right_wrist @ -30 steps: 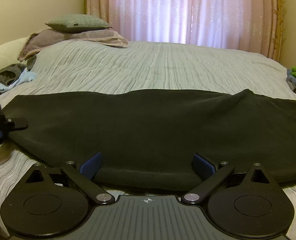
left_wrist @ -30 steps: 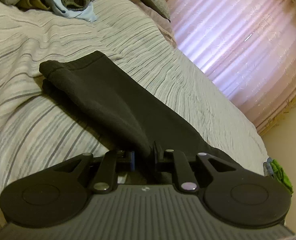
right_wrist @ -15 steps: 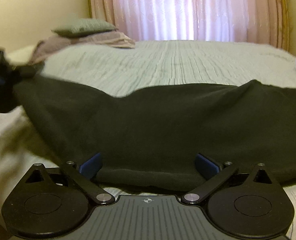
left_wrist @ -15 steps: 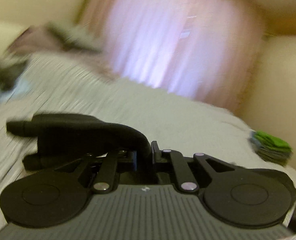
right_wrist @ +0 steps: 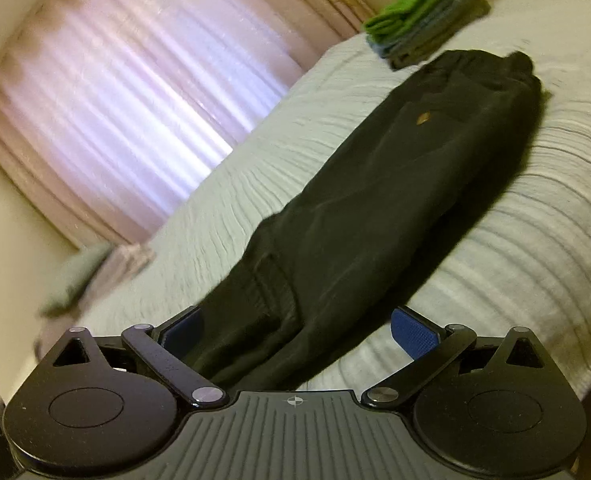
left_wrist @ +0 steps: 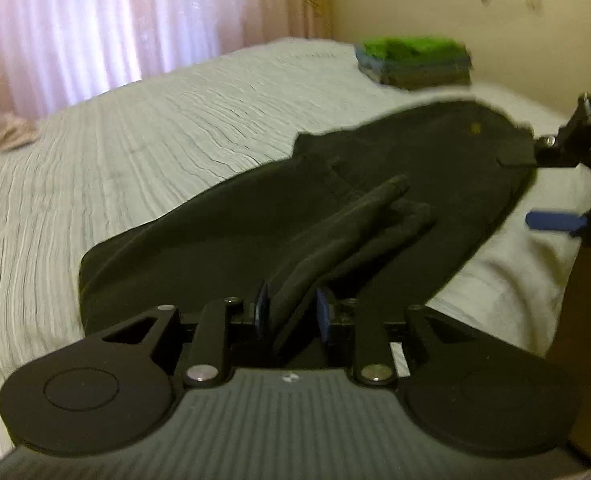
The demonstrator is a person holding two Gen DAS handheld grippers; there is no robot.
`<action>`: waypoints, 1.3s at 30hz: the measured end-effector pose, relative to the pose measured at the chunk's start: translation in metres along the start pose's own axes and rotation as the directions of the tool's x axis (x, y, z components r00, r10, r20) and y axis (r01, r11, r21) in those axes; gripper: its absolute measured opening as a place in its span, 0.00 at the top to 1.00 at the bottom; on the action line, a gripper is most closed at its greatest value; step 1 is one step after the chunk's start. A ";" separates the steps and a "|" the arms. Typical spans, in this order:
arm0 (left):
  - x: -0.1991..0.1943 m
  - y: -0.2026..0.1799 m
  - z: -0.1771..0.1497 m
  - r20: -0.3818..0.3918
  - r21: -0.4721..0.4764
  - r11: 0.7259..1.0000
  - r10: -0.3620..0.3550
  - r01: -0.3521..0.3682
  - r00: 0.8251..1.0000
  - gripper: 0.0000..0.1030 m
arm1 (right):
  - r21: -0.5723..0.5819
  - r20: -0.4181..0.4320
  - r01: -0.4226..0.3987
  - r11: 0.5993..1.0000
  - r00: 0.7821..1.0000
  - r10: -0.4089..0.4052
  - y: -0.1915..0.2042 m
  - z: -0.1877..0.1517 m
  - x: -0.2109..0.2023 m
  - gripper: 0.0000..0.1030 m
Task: Fold clothes
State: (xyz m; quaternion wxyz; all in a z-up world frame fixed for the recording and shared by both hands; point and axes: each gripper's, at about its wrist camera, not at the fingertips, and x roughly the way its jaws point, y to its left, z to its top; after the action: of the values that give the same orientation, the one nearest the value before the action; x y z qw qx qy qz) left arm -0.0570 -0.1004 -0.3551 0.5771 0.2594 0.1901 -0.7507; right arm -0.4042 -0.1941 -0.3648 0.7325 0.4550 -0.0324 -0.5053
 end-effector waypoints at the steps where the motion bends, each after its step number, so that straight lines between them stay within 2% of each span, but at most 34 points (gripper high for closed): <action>1: -0.009 0.006 -0.001 0.009 -0.034 0.999 -0.009 0.009 1.000 0.75 | 0.017 -0.002 -0.022 1.000 1.000 0.022 -0.001 0.003 -0.001 0.01; 3: -0.026 0.020 -0.004 0.025 -0.089 0.996 -0.010 0.012 1.000 0.75 | 0.056 -0.026 -0.086 0.995 0.996 0.088 0.002 0.007 0.004 0.02; 4: -0.035 0.027 -0.005 0.030 -0.112 0.994 -0.009 0.012 1.000 0.75 | 0.085 -0.045 -0.122 0.989 0.991 0.126 0.004 0.007 0.009 0.12; 5: -0.042 0.035 -0.007 0.033 -0.137 0.991 -0.002 0.006 0.999 0.75 | 0.130 -0.073 -0.137 0.982 0.986 0.147 0.003 0.006 0.017 0.16; 6: -0.047 0.044 -0.010 0.031 -0.163 0.987 0.012 -0.006 0.999 0.75 | 0.179 -0.105 -0.142 0.974 0.981 0.163 0.002 0.005 0.026 0.21; 9: -0.056 0.066 -0.021 0.010 -0.223 0.974 0.048 -0.045 0.999 0.76 | 0.324 -0.194 -0.146 0.935 0.957 0.217 -0.002 0.001 0.053 0.22; 10: -0.059 0.069 -0.024 0.004 -0.235 0.970 0.057 -0.055 0.998 0.77 | 0.372 -0.221 -0.143 0.917 0.946 0.237 -0.003 -0.001 0.062 0.32; 11: -0.061 0.072 -0.027 -0.001 -0.247 0.967 0.062 -0.061 0.998 0.77 | 0.418 -0.247 -0.138 0.898 0.934 0.258 -0.004 -0.002 0.071 0.37; 15: -0.064 0.081 -0.037 -0.001 -0.277 0.959 0.054 -0.052 0.999 0.77 | 0.425 -0.268 -0.058 0.903 0.945 0.186 -0.004 0.002 0.086 0.39; 17: -0.062 0.082 -0.038 0.000 -0.279 0.959 0.046 -0.044 0.999 0.77 | 0.415 -0.267 -0.021 0.910 0.953 0.144 -0.003 0.005 0.091 0.45; 20: -0.058 0.083 -0.039 0.006 -0.280 0.959 0.045 -0.041 0.999 0.77 | 0.359 -0.270 0.042 0.932 0.961 0.061 0.001 -0.001 0.098 0.75; 21: -0.057 0.083 -0.038 0.007 -0.284 0.958 0.043 -0.039 0.999 0.77 | 0.332 -0.272 0.057 0.942 0.961 0.038 0.003 -0.005 0.097 0.89; 22: -0.056 0.084 -0.039 0.010 -0.286 0.957 0.040 -0.036 0.999 0.77 | 0.287 -0.252 0.043 0.957 0.967 0.032 0.009 -0.009 0.093 0.92; 24: -0.055 0.084 -0.038 0.017 -0.288 0.957 0.029 -0.023 0.999 0.78 | 0.198 -0.199 0.007 0.980 0.980 0.033 0.020 -0.015 0.080 0.92; 26: -0.055 0.085 -0.037 0.025 -0.286 0.958 0.014 -0.007 1.000 0.87 | 0.135 -0.148 -0.013 0.991 0.988 0.033 0.027 -0.017 0.061 0.93; 29: -0.051 0.084 -0.034 0.025 -0.275 0.961 -0.011 0.017 1.000 0.91 | 0.161 -0.170 0.060 0.985 0.985 -0.032 0.009 -0.024 0.055 0.93; 32: -0.047 0.077 -0.029 0.028 -0.244 0.970 -0.019 0.025 0.999 0.92 | 0.151 -0.140 0.049 0.987 0.990 -0.027 0.008 -0.029 0.040 0.93; 34: -0.045 0.074 -0.026 0.033 -0.230 0.972 -0.033 0.039 0.999 0.92 | 0.098 -0.087 0.027 0.995 0.996 -0.018 0.019 -0.026 0.030 0.93; 36: -0.041 0.072 -0.025 0.024 -0.222 0.974 -0.046 0.050 0.999 0.92 | 0.063 -0.059 0.041 0.997 0.998 -0.037 0.021 -0.023 0.025 0.93; 39: -0.032 0.069 -0.027 -0.003 -0.215 0.975 -0.052 0.051 0.999 0.92 | 0.131 -0.140 0.110 0.985 0.986 -0.091 -0.003 -0.028 0.038 0.93</action>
State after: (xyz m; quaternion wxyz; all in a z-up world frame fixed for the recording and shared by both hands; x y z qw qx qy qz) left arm 0.0202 -0.0782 -0.3563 0.5813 0.1936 0.2791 -0.7394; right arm -0.3738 -0.2061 -0.3988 0.6732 0.5385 0.0047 -0.5068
